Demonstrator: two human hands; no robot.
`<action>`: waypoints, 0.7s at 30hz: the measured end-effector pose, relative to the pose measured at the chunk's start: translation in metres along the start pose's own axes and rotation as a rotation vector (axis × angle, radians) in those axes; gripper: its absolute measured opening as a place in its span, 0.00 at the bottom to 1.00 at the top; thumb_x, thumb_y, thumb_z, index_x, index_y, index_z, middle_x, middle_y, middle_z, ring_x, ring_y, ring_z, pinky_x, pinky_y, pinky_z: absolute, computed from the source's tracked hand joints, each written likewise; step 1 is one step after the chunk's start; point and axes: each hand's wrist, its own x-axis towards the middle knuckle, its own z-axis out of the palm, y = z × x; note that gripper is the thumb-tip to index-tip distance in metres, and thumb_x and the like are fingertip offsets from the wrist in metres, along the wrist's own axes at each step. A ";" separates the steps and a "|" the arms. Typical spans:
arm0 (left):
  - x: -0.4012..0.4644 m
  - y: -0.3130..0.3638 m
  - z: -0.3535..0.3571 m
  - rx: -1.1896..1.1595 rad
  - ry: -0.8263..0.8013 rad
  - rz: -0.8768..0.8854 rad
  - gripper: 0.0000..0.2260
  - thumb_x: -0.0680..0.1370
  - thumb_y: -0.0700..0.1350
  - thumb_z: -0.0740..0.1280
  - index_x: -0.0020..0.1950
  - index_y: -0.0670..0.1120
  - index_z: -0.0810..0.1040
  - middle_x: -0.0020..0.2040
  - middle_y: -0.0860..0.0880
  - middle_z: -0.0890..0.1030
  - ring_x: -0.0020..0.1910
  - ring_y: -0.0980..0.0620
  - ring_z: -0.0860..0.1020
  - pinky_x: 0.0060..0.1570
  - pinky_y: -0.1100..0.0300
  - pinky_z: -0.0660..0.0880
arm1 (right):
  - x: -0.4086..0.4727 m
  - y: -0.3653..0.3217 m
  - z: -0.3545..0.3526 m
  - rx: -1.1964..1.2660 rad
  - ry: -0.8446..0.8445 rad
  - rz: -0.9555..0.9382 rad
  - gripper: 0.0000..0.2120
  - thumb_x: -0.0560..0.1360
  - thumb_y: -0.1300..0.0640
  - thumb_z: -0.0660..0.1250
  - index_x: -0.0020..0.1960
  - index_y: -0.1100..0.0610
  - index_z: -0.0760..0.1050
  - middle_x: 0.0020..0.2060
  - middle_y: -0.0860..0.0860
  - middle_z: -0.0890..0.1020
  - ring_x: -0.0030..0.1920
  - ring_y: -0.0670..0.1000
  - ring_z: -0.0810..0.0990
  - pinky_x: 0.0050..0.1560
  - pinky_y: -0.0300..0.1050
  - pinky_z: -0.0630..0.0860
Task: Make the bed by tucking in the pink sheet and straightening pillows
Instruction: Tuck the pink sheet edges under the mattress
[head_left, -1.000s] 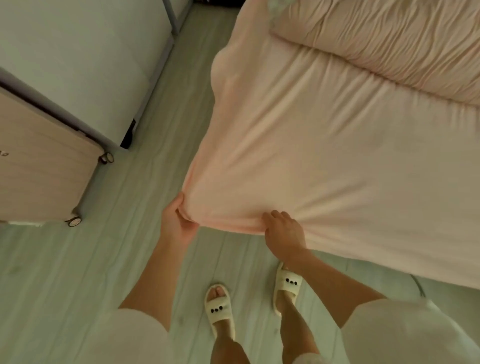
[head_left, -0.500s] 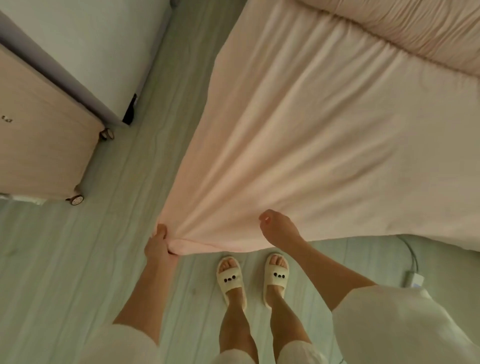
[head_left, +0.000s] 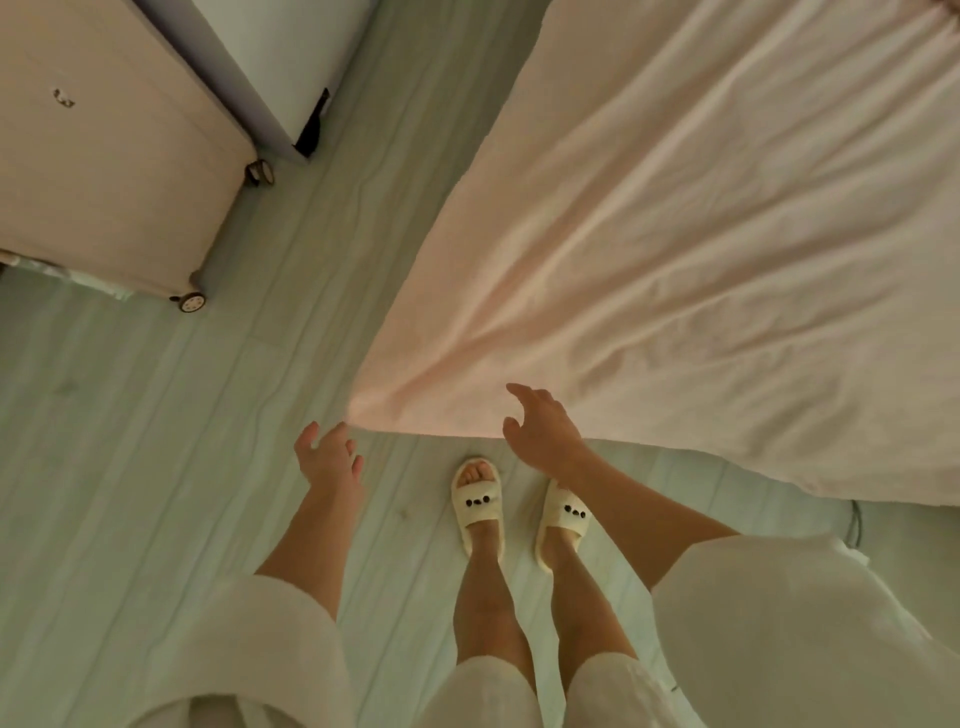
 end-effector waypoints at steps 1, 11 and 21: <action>0.000 0.000 0.003 0.044 -0.012 0.009 0.21 0.80 0.39 0.58 0.72 0.51 0.63 0.65 0.46 0.72 0.61 0.49 0.72 0.63 0.53 0.68 | 0.001 0.001 -0.002 -0.009 0.003 0.008 0.25 0.79 0.57 0.55 0.75 0.52 0.56 0.72 0.55 0.63 0.71 0.56 0.62 0.68 0.52 0.64; -0.020 0.003 0.048 0.276 -0.259 0.061 0.20 0.80 0.43 0.59 0.72 0.48 0.63 0.70 0.46 0.68 0.67 0.47 0.69 0.63 0.52 0.67 | 0.004 -0.002 -0.036 -0.083 0.050 0.011 0.26 0.77 0.59 0.55 0.75 0.55 0.56 0.74 0.54 0.63 0.74 0.56 0.59 0.73 0.54 0.59; -0.076 0.024 0.159 0.697 -0.461 0.460 0.16 0.78 0.42 0.62 0.65 0.41 0.72 0.62 0.40 0.76 0.60 0.42 0.75 0.57 0.53 0.72 | 0.003 0.036 -0.118 -0.027 0.164 0.102 0.26 0.77 0.60 0.54 0.75 0.53 0.57 0.73 0.53 0.63 0.73 0.55 0.59 0.72 0.54 0.60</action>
